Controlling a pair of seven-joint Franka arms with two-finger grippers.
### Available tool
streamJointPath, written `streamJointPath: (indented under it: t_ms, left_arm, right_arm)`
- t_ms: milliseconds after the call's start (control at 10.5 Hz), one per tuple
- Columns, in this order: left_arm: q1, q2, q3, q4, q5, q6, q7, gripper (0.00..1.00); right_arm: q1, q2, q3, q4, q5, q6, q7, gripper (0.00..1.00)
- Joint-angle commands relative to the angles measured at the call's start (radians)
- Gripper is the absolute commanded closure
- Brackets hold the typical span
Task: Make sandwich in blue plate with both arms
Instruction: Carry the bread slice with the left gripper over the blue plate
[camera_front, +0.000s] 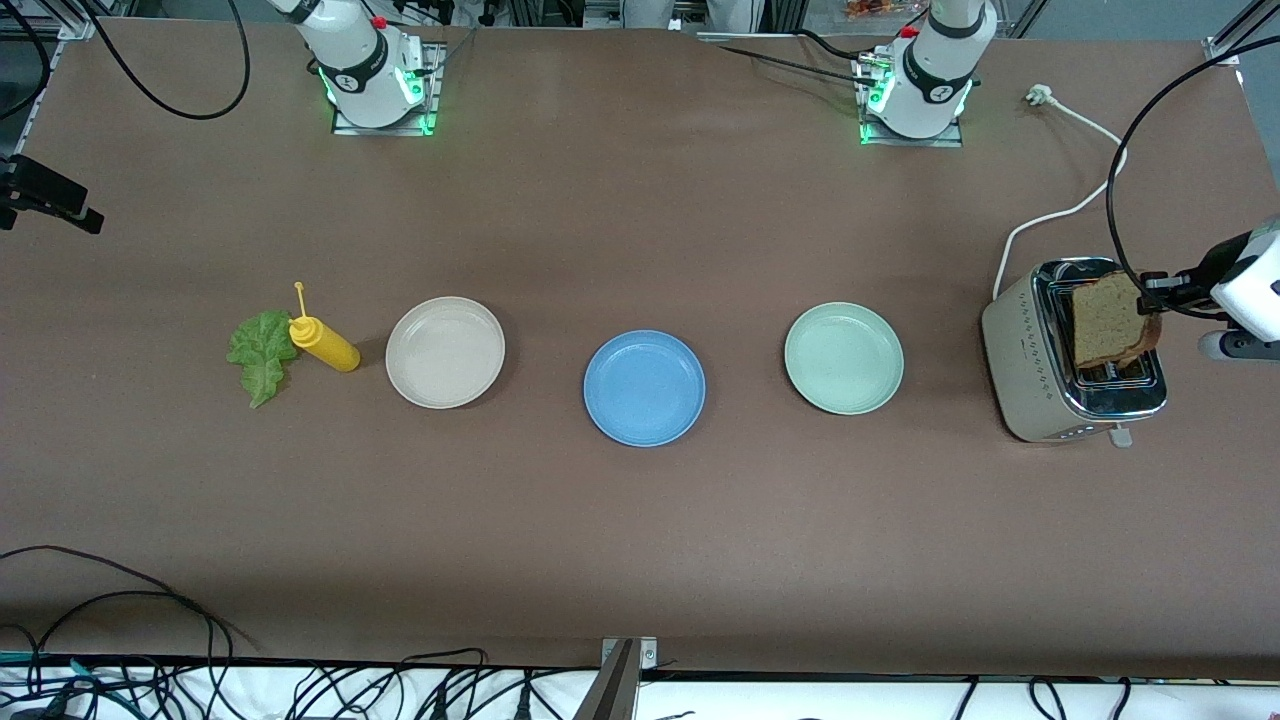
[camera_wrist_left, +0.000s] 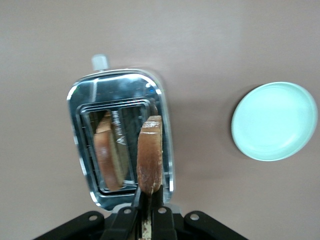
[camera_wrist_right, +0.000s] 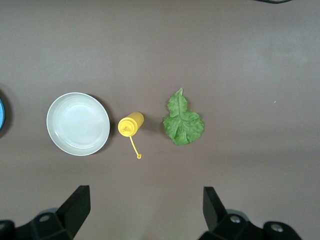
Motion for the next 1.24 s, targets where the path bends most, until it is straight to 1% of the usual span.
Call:
streamJointPath:
  t_ms: [0,95,190,285,380,475,665,760,950,1046,1141]
  left_arm:
    - [-0.024,0.007,-0.023,0.024,-0.119,-0.022,0.000,1.00]
    - [-0.026,0.010,-0.049,0.024,-0.156,-0.022,-0.038,1.00]
    - [-0.038,0.025,-0.074,0.024,-0.220,-0.022,-0.078,1.00]
    - [-0.088,0.060,-0.073,0.024,-0.308,-0.008,-0.122,1.00]
    - [-0.120,0.093,-0.074,0.025,-0.374,0.066,-0.196,1.00]
    - [-0.157,0.132,-0.077,0.024,-0.418,0.135,-0.221,1.00]
    - [-0.258,0.195,-0.077,0.024,-0.530,0.235,-0.233,1.00]
    - [-0.295,0.221,-0.080,0.025,-0.557,0.269,-0.242,1.00]
    - [-0.370,0.290,-0.080,0.062,-0.653,0.341,-0.290,1.00]
    - [-0.397,0.315,-0.082,0.077,-0.672,0.399,-0.339,1.00]
    - [-0.417,0.338,-0.102,0.094,-0.674,0.436,-0.367,1.00]
  right_arm:
    - [0.001,0.004,0.001,0.021,-0.003,-0.017,0.004,0.00]
    - [0.001,0.004,0.001,0.021,-0.003,-0.017,0.004,0.00]
    - [0.001,0.004,0.001,0.021,-0.003,-0.017,0.004,0.00]
    - [0.000,0.004,0.001,0.021,-0.003,-0.017,0.003,0.00]
    - [0.000,0.004,0.001,0.021,-0.003,-0.017,0.004,0.00]
    - [0.000,0.004,0.001,0.021,-0.003,-0.017,0.004,0.00]
    - [0.000,0.003,0.000,0.021,-0.001,-0.017,0.004,0.00]
    - [0.000,0.003,0.001,0.021,-0.003,-0.017,0.003,0.00]
    - [0.000,0.003,0.001,0.021,-0.001,-0.017,0.003,0.00]
    - [0.000,0.004,0.001,0.021,-0.001,-0.017,0.003,0.00]
    - [0.000,0.004,0.001,0.021,-0.001,-0.017,0.004,0.00]
